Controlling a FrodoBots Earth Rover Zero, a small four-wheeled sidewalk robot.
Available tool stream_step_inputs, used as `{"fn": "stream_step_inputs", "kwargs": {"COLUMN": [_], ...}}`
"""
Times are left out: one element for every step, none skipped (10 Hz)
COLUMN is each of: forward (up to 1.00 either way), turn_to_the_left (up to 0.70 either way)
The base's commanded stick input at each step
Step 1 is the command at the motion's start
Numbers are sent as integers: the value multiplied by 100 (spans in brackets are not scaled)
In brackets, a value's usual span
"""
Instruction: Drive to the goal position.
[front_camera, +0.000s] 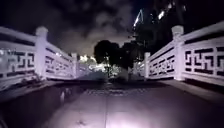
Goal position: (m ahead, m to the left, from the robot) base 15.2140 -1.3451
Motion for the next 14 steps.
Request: {"fn": "stream_step_inputs", "kwargs": {"forward": [45,45,45,45,45,45,45,45,45,45,45,45,45,45], "turn_to_the_left": [0,0,0,0,0,0,0,0,0,0,0,0,0,0]}}
